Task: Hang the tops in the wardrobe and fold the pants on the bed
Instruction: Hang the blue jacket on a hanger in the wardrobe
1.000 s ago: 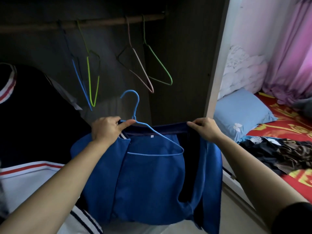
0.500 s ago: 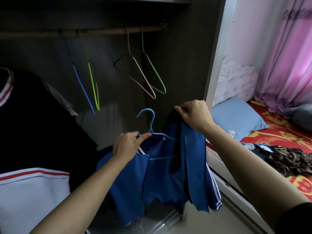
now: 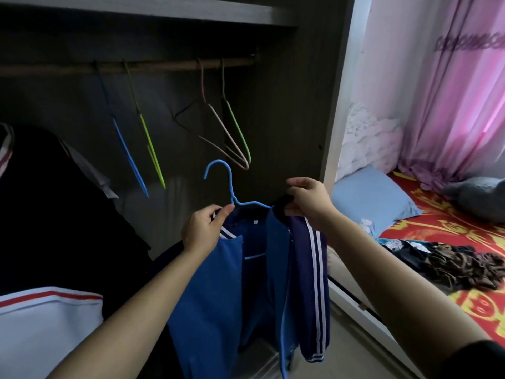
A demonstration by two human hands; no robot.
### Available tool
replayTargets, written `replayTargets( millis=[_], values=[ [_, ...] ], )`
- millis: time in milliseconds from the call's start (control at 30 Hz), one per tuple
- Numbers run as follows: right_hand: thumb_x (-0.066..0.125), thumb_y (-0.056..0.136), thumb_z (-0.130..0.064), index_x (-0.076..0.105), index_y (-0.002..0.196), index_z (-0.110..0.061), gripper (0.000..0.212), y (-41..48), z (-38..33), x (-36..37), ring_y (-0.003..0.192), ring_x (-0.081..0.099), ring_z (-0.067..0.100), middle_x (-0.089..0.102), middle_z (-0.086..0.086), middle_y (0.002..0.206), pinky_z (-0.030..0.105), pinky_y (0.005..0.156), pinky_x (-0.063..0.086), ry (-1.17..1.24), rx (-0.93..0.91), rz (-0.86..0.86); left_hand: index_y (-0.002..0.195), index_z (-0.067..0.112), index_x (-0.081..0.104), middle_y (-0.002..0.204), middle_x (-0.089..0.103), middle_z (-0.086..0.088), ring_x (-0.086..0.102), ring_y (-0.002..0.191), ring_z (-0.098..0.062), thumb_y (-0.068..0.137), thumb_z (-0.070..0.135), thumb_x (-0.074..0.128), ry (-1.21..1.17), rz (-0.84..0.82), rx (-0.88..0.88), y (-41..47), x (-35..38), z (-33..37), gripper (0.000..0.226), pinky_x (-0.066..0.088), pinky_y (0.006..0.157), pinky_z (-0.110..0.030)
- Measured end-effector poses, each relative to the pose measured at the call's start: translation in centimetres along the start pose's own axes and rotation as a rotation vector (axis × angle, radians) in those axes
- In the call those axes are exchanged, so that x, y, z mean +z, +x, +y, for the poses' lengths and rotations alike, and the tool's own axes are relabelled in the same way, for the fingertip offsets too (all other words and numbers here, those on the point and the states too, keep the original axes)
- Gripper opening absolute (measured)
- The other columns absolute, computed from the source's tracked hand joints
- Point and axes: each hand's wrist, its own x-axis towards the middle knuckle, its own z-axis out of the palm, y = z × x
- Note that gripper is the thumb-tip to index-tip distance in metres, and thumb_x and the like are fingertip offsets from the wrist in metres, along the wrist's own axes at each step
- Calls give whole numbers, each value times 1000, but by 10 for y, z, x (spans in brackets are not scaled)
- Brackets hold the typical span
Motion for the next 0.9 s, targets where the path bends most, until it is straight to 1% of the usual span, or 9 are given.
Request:
replayTargets(
  millis=[67, 200, 300, 400, 533, 600, 767, 833, 900],
  values=[
    [55, 99, -7, 69, 106, -15, 18, -2, -3, 6, 54, 68, 13, 65, 9, 87, 27, 54, 57, 146, -3, -73, 75, 30, 66, 50, 51, 9, 44, 44, -5, 81, 80, 45, -73, -31, 2, 2, -3, -4, 55, 29, 45, -26],
    [51, 100, -9, 60, 132, -12, 33, -10, 1, 11, 90, 71, 19, 69, 14, 112, 38, 80, 62, -337, -146, -241, 73, 23, 69, 58, 54, -7, 43, 53, -8, 73, 81, 57, -297, -4, -96, 10, -7, -11, 59, 36, 53, -36],
    [51, 96, 1, 40, 139, -38, 59, -17, 2, 4, 96, 72, 34, 65, 22, 120, 41, 75, 62, -86, 164, -568, 70, 23, 69, 52, 47, 5, 39, 51, -3, 69, 82, 62, -358, 92, -157, 19, -18, -17, 59, 33, 52, -32],
    [57, 93, 2, 20, 131, -62, 83, -22, 9, 7, 99, 71, 41, 58, 25, 129, 39, 72, 61, 25, 255, -684, 71, 23, 70, 54, 51, 6, 43, 54, -4, 69, 78, 66, -390, 97, -141, 24, -27, -18, 56, 36, 54, -33],
    [64, 94, -25, 21, 151, -37, 72, -13, 22, 18, 91, 71, 15, 70, 7, 113, 32, 78, 58, -670, -270, -313, 71, 21, 71, 64, 62, -10, 50, 59, -9, 69, 73, 70, -442, 81, -90, 25, -29, -6, 52, 41, 59, -34],
    [63, 93, -37, 30, 150, -27, 67, -8, 27, 20, 97, 62, 7, 65, -6, 115, 25, 81, 50, -763, -394, -122, 72, 23, 72, 67, 64, -11, 53, 61, -12, 69, 73, 71, -446, 71, -71, 26, -31, 1, 50, 43, 61, -36],
    [53, 97, -47, 58, 132, -25, 42, -4, 27, 14, 91, 60, 13, 56, -7, 99, 20, 66, 38, -891, -557, 65, 70, 26, 72, 58, 58, 6, 48, 58, -7, 72, 69, 71, -433, 44, 9, 28, -41, 12, 43, 40, 58, -32],
    [43, 98, -57, 66, 116, -27, 42, -3, 19, 3, 90, 53, 17, 49, -4, 98, 30, 71, 41, -1153, -786, 128, 71, 25, 72, 61, 59, 2, 48, 61, -9, 73, 67, 72, -460, 28, 28, 29, -45, 14, 42, 40, 59, -30],
    [35, 98, -62, 66, 104, -28, 46, -3, 10, -6, 94, 50, 18, 49, -3, 102, 34, 77, 40, -1228, -902, 15, 72, 23, 73, 64, 59, -2, 49, 63, -11, 74, 65, 72, -488, 2, 42, 28, -49, 14, 41, 41, 59, -28]
  ],
)
